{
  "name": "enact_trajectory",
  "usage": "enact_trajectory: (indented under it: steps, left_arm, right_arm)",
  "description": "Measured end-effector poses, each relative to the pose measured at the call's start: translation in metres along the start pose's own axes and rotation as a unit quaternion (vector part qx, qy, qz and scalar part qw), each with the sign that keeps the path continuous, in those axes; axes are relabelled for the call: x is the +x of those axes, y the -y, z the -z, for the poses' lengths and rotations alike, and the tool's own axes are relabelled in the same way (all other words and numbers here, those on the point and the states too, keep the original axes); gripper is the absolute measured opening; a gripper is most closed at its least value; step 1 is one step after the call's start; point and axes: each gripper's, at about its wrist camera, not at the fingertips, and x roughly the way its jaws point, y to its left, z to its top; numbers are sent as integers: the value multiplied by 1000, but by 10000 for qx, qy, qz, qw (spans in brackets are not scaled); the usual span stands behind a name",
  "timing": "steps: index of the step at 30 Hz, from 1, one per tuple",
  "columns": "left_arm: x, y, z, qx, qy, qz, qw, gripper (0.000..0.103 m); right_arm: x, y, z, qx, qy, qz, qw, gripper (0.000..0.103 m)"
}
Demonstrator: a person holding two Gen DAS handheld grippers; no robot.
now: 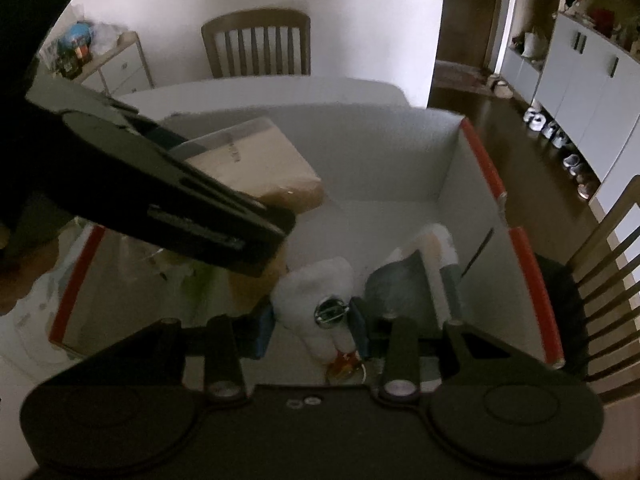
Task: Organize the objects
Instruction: 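Open the right gripper to drop the plush toy while the left releases the bread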
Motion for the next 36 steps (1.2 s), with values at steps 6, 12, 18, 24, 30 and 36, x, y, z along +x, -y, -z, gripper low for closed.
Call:
enact_trajectory:
  steps: [6, 12, 18, 24, 30, 36]
  left_arm:
    - [16, 11, 0, 129, -208, 1, 9997, 88]
    - [29, 16, 2, 211, -417, -19, 9989, 88]
    - [36, 19, 4, 273, -541, 14, 9982, 88]
    - [37, 16, 4, 188, -545, 84, 9983, 89]
    - [38, 18, 2, 150, -529, 147, 9984, 89]
    - [33, 20, -3, 216, -389, 115, 9989, 91]
  right_arm:
    - [14, 4, 4, 80, -203, 0, 9998, 38]
    - [19, 7, 7, 107, -237, 44, 9997, 40]
    - [19, 5, 8, 37, -268, 62, 9996, 40]
    - [14, 6, 9, 2, -238, -13, 9997, 52]
    - [4, 10, 10, 27, -126, -65, 9999, 61]
    - [-10, 11, 11, 6, -38, -97, 9999, 63]
